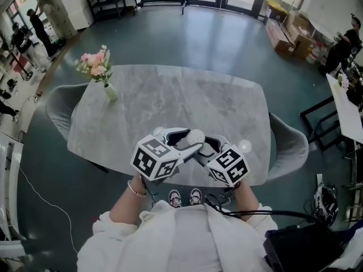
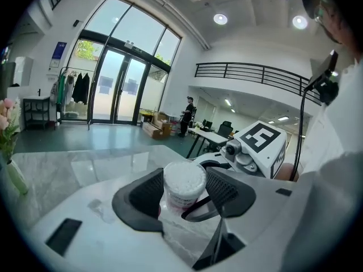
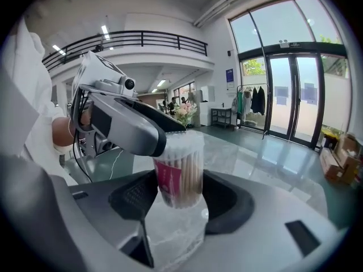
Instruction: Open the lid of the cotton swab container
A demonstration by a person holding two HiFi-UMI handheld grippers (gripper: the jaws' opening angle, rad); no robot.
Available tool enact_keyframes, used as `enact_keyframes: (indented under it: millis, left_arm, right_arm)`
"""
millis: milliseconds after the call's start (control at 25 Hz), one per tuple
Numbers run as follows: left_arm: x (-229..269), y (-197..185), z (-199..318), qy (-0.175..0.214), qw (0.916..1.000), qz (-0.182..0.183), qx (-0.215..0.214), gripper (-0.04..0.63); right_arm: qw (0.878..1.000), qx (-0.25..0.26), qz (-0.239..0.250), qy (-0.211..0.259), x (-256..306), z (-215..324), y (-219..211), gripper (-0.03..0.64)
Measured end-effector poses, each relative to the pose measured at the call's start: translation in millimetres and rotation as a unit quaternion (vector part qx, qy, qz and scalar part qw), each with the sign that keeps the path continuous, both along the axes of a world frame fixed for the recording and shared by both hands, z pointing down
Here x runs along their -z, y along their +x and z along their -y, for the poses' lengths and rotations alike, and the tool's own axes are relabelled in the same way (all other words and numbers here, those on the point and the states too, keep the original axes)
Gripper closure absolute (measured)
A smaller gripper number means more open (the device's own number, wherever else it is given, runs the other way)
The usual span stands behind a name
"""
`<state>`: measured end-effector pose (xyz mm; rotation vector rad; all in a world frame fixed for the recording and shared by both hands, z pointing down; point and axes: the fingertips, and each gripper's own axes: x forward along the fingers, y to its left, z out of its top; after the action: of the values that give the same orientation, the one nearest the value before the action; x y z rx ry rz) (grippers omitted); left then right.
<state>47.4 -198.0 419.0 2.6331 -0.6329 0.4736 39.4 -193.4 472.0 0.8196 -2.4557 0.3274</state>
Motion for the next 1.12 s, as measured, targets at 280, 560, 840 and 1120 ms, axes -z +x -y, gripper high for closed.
enact_keyframes:
  millis: [280,560,840,1120]
  left_arm:
    - [4.2,-3.2,-5.2,-0.040,0.9987,-0.030,-0.015,0.359]
    - [8.5,-5.0,-10.0,-0.059,0.9969,-0.040,-0.034,0.362]
    - [5.7,-5.0,-7.0,-0.009,0.9995,-0.012,-0.029,0.360]
    - [8.8,-10.4,-11.5,0.025,0.9988,-0.008,-0.042,0.360]
  right_arm:
    - [1.000,0.016,0.004,0.024,-1.5,-4.1,-2.8,0.318]
    - [0.999,0.021,0.004,0.028,-5.7,-8.7,-6.8,0.321]
    - [1.000,0.006,0.022,0.004,-6.4,-4.8,-7.9,0.321]
    - [0.998,-0.018,0.040,-0.046,-0.1,-2.7,6.6,0.321]
